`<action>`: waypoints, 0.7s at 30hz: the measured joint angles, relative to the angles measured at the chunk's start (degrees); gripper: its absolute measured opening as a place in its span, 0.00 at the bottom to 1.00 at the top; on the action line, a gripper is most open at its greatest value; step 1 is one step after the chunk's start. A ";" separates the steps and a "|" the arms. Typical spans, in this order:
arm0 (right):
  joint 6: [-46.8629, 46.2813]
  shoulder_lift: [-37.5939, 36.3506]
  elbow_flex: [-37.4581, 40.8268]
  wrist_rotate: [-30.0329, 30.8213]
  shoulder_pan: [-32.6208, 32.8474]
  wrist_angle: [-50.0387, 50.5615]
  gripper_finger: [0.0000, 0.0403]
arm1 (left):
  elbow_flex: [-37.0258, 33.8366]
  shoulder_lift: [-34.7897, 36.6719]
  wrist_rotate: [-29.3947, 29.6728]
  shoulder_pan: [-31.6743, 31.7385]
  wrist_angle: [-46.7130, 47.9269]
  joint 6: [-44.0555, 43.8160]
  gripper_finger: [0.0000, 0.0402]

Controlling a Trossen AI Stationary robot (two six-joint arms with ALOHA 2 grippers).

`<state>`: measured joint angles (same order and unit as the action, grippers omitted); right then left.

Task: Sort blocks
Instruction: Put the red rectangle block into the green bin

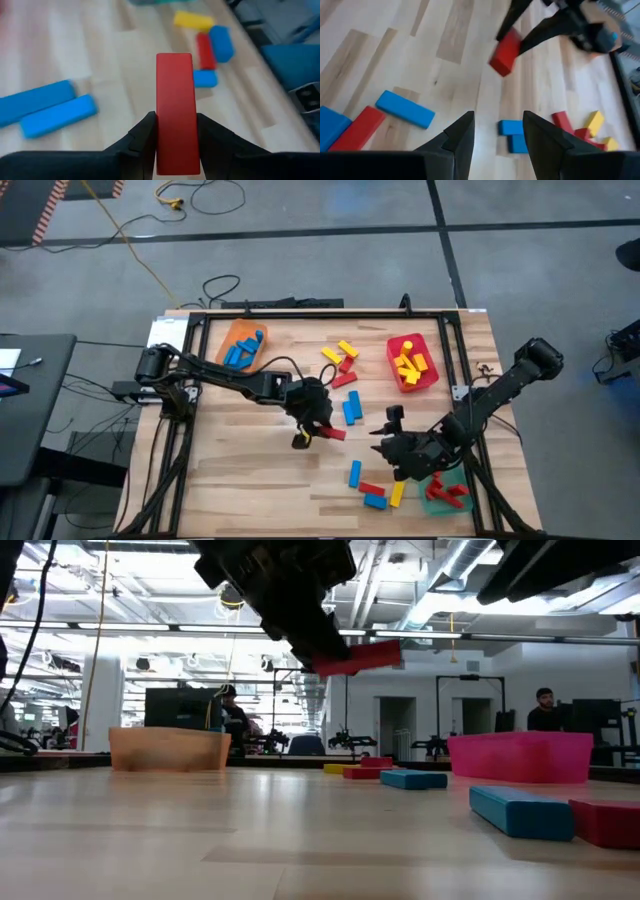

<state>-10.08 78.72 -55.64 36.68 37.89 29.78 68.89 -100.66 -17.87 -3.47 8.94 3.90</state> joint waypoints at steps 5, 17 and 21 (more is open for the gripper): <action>4.65 0.00 0.00 2.61 -0.08 -3.84 0.45 | -1.64 0.00 -7.48 1.39 -6.11 -0.54 0.28; 21.89 1.99 -0.02 4.42 -1.27 -14.98 0.45 | -1.73 0.00 -16.89 1.82 -13.11 -1.55 0.28; 27.17 4.65 0.00 4.43 -1.22 -18.65 0.45 | -1.73 -0.04 -16.91 1.94 -13.21 -1.47 0.28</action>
<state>17.09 83.37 -55.64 41.11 36.67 11.13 67.16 -100.71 -34.79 -1.54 -4.27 2.42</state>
